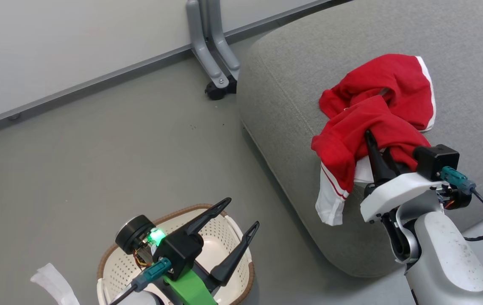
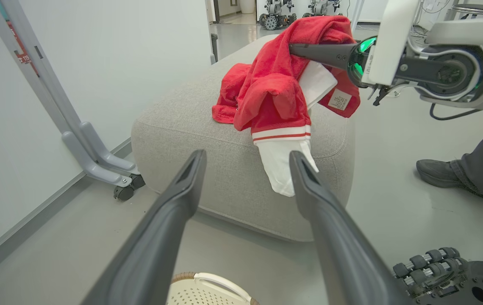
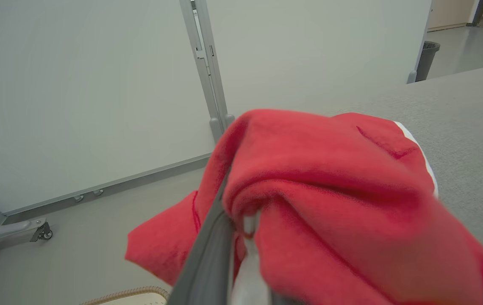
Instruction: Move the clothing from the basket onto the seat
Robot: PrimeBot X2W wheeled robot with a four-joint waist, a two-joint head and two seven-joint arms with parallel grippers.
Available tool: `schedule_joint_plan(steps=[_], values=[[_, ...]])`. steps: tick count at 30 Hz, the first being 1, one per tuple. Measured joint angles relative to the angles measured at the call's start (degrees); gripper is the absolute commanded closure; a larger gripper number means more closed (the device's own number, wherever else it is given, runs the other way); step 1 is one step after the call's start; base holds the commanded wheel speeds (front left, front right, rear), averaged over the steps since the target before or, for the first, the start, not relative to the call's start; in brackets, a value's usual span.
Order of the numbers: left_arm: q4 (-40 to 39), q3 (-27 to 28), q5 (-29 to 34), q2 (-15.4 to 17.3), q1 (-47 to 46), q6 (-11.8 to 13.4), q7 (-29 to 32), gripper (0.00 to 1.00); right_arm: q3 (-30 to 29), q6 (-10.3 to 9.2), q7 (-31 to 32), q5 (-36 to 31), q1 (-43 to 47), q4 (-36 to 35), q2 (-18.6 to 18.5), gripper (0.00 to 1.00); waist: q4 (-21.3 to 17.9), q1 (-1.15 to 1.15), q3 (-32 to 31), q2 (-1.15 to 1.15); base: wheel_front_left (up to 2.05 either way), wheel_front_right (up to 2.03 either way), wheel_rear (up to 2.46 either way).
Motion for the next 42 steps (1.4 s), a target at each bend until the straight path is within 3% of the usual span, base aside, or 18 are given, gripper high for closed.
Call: schedule_joint_plan(steps=[5, 11, 23, 32, 39, 40, 42], values=[[-1.5, 0.1, 0.3, 0.5, -1.4, 0.0, 1.0, 0.0, -2.4, 0.0, 0.1, -0.3, 0.0, -1.7, 0.6, 1.0, -3.2, 0.0, 2.2, 0.0, 0.0, 0.0, 0.0], [-3.5, 1.0, 0.9, 1.5, -4.2, 0.0, 2.2, 0.0, -6.6, 0.0, -0.8, 0.3, -4.5, -2.1, 0.5, 1.0, -4.3, 0.0, 6.1, 0.0, 0.0, 0.0, 0.0], [-7.8, 4.8, 3.2, 4.6, -11.2, 0.5, 2.9, 0.0, -19.0, 0.0, -0.9, 1.8, -22.3, 1.0, -5.0, 1.0, -0.6, 0.01, 15.5, 0.0, 0.0, 0.0, 0.0], [-10.6, 5.9, 5.6, 6.0, -17.1, -0.7, 4.0, 0.0, -25.4, 0.0, -1.2, 3.4, -33.9, 11.2, -10.3, 1.0, 3.5, 0.01, 24.2, 0.0, 0.0, 0.0, 0.0], [-10.4, 5.5, 6.3, 6.1, -18.5, -1.3, 3.7, 0.0, -27.8, 0.01, -4.0, 2.9, -35.4, 24.5, -12.0, 1.0, 6.4, 0.02, 30.9, 0.0, 0.0, 0.0, 0.0], [-10.3, 5.4, 6.3, 6.1, -18.5, -1.5, 3.6, 0.0, -28.1, 0.0, -4.3, 2.6, -35.4, 26.3, -11.9, 0.91, 6.8, 0.01, 31.6, 0.0, 0.0, 0.0, 0.0], [-10.0, 5.2, 6.3, 6.0, -18.6, -1.5, 3.6, 0.0, -28.5, 0.01, -5.1, 2.5, -35.3, 28.5, -11.8, 0.24, 7.4, 0.01, 32.6, 0.0, 0.0, 0.0, 0.0]])
